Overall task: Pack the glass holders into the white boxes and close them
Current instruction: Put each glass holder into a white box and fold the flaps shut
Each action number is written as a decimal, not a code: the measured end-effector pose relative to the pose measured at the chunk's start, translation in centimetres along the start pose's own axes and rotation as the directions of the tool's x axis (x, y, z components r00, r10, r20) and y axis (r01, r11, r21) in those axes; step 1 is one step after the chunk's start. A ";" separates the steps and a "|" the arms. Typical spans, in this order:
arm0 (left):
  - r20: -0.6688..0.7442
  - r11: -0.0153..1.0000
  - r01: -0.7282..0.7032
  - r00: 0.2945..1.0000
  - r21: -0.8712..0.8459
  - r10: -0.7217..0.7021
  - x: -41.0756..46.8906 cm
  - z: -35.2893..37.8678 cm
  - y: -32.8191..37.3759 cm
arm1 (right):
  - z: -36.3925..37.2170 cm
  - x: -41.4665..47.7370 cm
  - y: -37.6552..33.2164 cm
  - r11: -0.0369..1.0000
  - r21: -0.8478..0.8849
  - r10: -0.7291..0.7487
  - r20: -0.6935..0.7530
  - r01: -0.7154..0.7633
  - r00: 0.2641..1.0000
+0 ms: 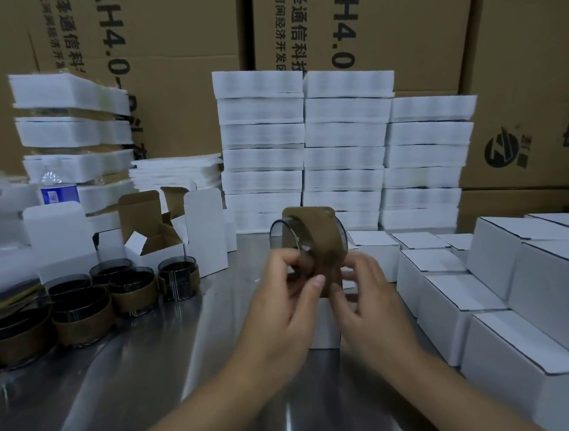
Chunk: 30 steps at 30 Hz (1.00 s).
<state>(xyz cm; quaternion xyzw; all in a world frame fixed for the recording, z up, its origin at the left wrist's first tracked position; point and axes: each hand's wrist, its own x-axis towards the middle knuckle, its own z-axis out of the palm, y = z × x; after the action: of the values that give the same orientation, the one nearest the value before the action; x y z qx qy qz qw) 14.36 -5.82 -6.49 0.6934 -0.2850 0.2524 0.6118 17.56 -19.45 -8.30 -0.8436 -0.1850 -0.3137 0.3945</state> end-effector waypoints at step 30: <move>0.165 0.488 -0.134 0.986 0.862 -0.021 1.1 -2.2 -0.4 | 0.0 0.0 0.4 0.999 -0.040 -0.008 0.045 0.010 0.999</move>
<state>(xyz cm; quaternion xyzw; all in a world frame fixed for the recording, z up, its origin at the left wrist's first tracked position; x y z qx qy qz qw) 15.37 -3.70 -5.73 0.9147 -0.1873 0.3274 0.1453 17.78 -19.70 -8.51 -0.8574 -0.1911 -0.3001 0.3719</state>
